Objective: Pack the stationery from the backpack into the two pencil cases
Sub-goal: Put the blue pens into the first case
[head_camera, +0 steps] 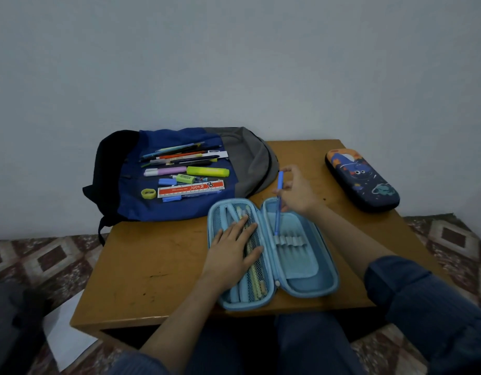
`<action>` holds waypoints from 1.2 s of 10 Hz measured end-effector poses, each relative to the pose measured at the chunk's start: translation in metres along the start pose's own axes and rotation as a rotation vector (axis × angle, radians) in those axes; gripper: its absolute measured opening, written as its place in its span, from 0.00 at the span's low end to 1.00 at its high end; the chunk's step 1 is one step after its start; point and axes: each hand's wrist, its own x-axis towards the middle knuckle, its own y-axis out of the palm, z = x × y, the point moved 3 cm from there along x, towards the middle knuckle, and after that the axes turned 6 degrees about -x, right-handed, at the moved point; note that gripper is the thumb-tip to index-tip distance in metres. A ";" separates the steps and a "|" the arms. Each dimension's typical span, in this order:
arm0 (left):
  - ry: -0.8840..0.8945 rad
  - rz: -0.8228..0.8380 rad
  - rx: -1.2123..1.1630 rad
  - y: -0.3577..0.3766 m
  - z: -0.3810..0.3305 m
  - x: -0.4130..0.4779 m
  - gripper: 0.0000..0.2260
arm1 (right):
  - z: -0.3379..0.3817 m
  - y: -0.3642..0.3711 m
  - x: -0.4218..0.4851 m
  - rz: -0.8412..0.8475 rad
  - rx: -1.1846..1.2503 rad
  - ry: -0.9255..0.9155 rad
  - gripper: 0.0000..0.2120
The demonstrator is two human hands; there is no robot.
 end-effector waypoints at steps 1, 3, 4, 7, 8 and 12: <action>-0.001 0.001 0.002 -0.001 -0.001 -0.001 0.26 | 0.001 0.000 0.000 0.018 -0.008 0.030 0.18; -0.004 0.001 0.007 -0.001 -0.001 0.000 0.26 | 0.005 0.000 0.000 0.041 -0.054 0.050 0.14; -0.001 -0.004 0.011 -0.001 -0.001 0.000 0.26 | 0.004 0.005 0.000 0.077 -0.105 0.037 0.13; 0.003 -0.017 0.002 0.000 0.000 0.000 0.26 | -0.002 0.015 -0.003 0.323 -0.265 0.152 0.11; 0.002 -0.021 -0.003 0.000 0.000 0.000 0.26 | -0.011 0.021 -0.009 0.386 -0.284 0.191 0.09; 0.001 -0.035 -0.083 -0.005 -0.002 0.000 0.26 | -0.013 0.019 -0.015 0.436 -0.190 0.261 0.08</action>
